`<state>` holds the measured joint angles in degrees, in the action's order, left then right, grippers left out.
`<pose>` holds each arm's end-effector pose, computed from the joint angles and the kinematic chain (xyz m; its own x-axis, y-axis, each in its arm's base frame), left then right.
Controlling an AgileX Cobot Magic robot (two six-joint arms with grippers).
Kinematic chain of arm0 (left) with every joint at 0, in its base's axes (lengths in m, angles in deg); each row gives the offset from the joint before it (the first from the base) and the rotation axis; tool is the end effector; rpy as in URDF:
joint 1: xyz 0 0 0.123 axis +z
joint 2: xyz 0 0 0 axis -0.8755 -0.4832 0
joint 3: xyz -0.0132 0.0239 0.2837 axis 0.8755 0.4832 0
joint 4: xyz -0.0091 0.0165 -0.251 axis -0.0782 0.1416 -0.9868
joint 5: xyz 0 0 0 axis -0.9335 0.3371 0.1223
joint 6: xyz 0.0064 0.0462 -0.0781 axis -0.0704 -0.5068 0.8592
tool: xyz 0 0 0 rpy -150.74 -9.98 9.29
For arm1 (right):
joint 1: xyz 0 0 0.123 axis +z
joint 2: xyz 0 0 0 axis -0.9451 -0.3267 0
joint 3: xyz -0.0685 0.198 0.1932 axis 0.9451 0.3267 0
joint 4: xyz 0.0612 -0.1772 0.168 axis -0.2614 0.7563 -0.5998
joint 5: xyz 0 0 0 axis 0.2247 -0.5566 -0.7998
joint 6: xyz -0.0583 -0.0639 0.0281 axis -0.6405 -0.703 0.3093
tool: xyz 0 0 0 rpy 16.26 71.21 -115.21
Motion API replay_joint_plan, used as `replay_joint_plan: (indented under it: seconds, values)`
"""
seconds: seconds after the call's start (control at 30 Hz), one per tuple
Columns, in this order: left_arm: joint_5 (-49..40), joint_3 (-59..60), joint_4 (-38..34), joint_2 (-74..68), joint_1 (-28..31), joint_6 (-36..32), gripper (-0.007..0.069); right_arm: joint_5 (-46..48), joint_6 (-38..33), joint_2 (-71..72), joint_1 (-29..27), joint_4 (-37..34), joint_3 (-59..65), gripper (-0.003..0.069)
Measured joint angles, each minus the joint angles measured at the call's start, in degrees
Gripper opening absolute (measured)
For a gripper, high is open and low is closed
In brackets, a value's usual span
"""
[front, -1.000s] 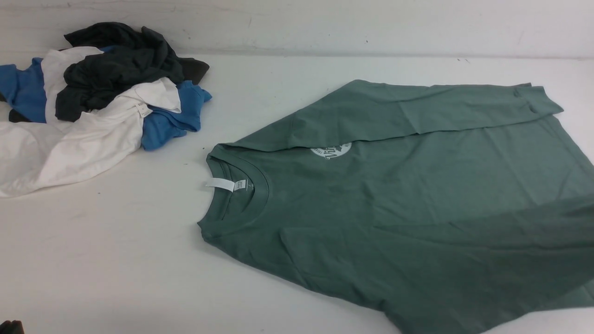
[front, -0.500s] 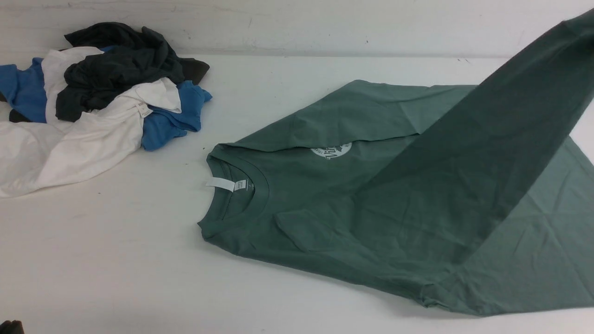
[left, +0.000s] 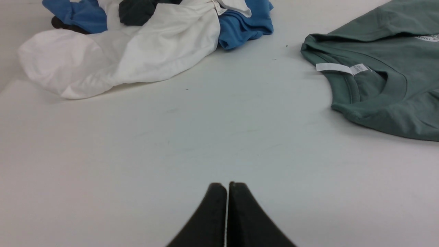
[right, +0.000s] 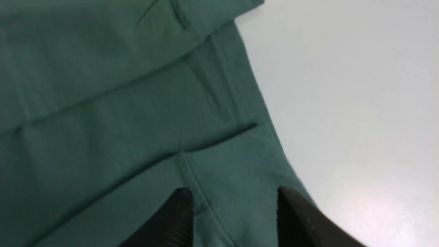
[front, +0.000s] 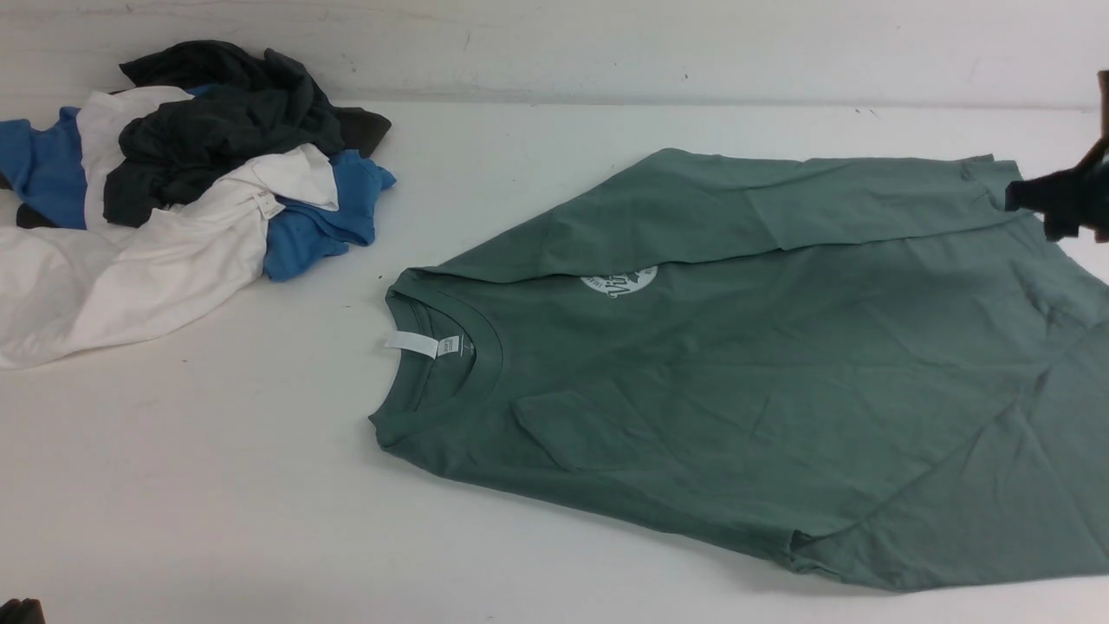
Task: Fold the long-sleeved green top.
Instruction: Hold the cuff with your right arm as far away from the cuff
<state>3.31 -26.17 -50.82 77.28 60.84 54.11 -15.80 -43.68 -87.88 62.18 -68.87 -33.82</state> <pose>0.0529 -0.0012 0.1730 -0.2830 0.0129 -0.9590 0.0179 0.9998 0.0081 0.4718 -0.0927 0.2124 -0.8021 0.1943 -0.5647 0.3255 0.9350 -0.1407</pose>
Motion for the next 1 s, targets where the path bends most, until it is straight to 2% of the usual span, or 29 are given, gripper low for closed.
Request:
replay_joint_plan:
  seconds: [0.13, 0.27, 0.43, 0.67, 1.0]
  values:
    - [0.0, 0.0, 0.0, 0.0, 0.0, 0.0, -0.0004, -1.24, 3.34, -1.57, -1.16, -1.18, -4.94, 0.0386]
    - [0.0, 0.0, 0.0, 0.0, 0.0, 0.0, -0.0004, -1.95, 3.63, -5.82, -3.73, -7.31, -11.29, 0.0391]
    - [0.0, 0.0, 0.0, 0.0, 0.0, 0.0, -0.0004, -2.72, -2.25, -15.54, -6.86, -17.3, -21.34, 0.0391]
    - [0.0, 0.0, 0.0, 0.0, 0.0, 0.0, -0.0004, -4.25, -6.72, -27.01, -7.32, -24.4, -36.21, 0.0392]
    - [0.0, 0.0, 0.0, 0.0, 0.0, 0.0, -0.0004, -5.39, -10.75, -33.98, -7.93, -25.23, -41.91, 0.0392]
